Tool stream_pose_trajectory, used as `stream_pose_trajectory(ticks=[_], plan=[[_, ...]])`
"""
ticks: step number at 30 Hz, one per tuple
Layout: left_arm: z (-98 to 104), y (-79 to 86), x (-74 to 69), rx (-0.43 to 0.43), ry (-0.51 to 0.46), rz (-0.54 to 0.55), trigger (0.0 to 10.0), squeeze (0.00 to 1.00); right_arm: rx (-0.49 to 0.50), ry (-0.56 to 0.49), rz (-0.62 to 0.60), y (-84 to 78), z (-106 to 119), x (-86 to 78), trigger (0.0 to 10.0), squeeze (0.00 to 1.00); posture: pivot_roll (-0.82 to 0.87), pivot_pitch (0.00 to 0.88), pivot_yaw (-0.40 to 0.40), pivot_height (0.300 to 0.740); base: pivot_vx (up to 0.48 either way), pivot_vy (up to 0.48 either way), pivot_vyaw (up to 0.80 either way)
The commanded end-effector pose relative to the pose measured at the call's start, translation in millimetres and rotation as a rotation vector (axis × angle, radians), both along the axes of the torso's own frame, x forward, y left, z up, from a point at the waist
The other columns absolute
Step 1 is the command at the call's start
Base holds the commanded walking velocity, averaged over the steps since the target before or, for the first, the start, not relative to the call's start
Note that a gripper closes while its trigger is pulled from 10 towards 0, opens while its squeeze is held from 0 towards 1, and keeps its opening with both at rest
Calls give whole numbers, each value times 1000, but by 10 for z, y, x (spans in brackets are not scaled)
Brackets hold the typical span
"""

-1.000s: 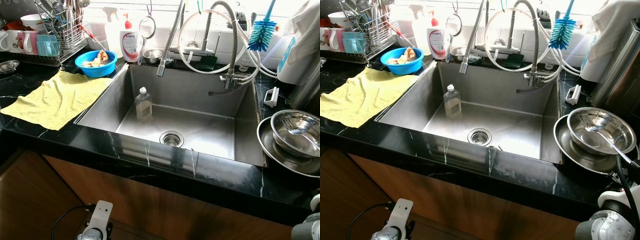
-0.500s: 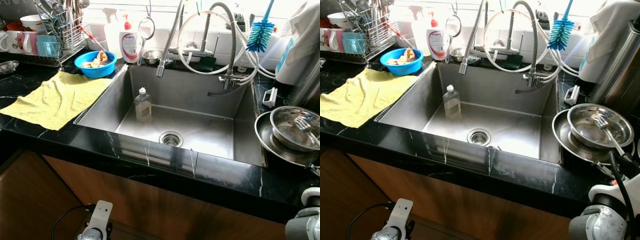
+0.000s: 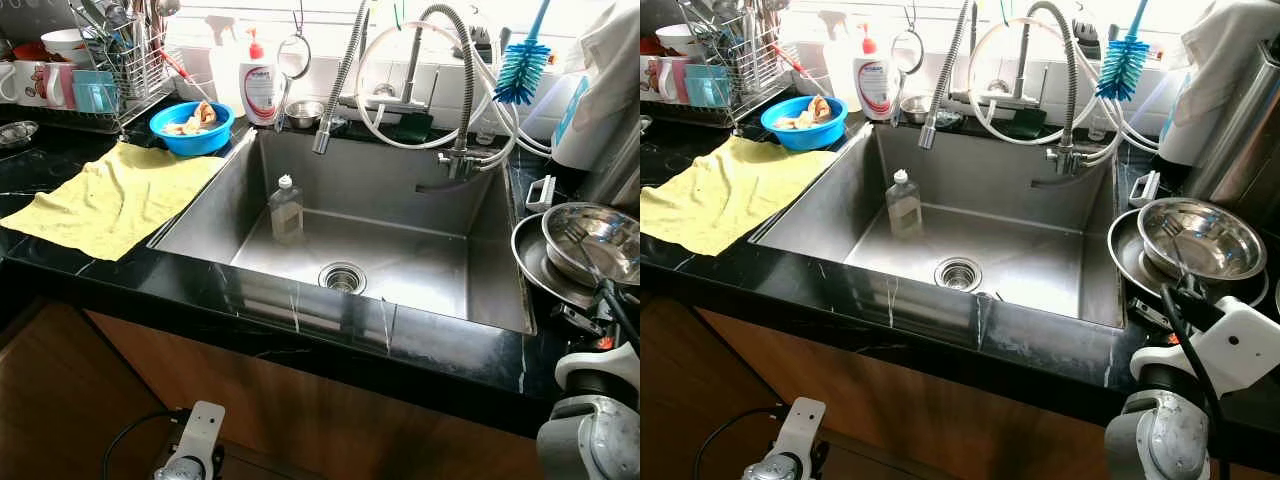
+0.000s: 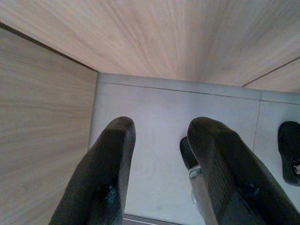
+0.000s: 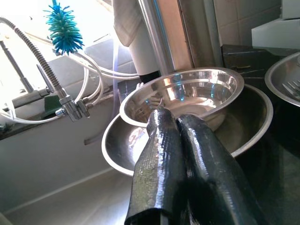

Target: Kitchen organization

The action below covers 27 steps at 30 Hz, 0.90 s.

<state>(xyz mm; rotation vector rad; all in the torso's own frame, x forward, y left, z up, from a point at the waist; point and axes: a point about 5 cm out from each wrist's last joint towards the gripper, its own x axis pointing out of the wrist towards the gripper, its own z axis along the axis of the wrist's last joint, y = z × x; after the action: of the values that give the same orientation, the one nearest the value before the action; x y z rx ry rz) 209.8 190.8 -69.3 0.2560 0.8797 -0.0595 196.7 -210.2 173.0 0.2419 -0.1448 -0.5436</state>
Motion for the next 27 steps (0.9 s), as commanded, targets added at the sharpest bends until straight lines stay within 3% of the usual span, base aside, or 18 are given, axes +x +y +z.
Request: stream_pose_trajectory(ticks=[1,12,13,18,21,24,25,27], plan=[[-25,18,-46,15,17,-6,10000,0,-16,-46,10,23,89,5,10000,0,-149,0,2,740,0,0,0],[-26,-2,-42,7,15,-5,10000,0,-134,-83,13,3,242,29,10000,0,-151,0,1,740,0,0,0],[-25,-2,-41,7,14,-5,10000,0,-205,-93,42,9,297,49,10000,0,-151,0,1,740,0,0,0],[-20,-5,-32,8,11,-4,10000,0,-350,-73,131,40,355,102,10000,0,-147,0,2,740,0,0,0],[-18,-4,-28,8,10,-3,10000,0,-375,-60,174,58,343,114,10000,0,-148,0,3,740,0,0,0],[-15,-5,-22,9,10,-4,10000,0,-364,-17,349,156,254,168,10000,0,-153,0,4,740,0,0,0],[-16,-7,-22,9,11,-5,10000,0,-419,22,480,264,188,188,10000,0,-150,0,3,740,0,0,0],[-16,-8,-22,9,11,-5,10000,0,-478,51,547,322,141,187,10000,0,-149,0,2,740,0,0,0]])
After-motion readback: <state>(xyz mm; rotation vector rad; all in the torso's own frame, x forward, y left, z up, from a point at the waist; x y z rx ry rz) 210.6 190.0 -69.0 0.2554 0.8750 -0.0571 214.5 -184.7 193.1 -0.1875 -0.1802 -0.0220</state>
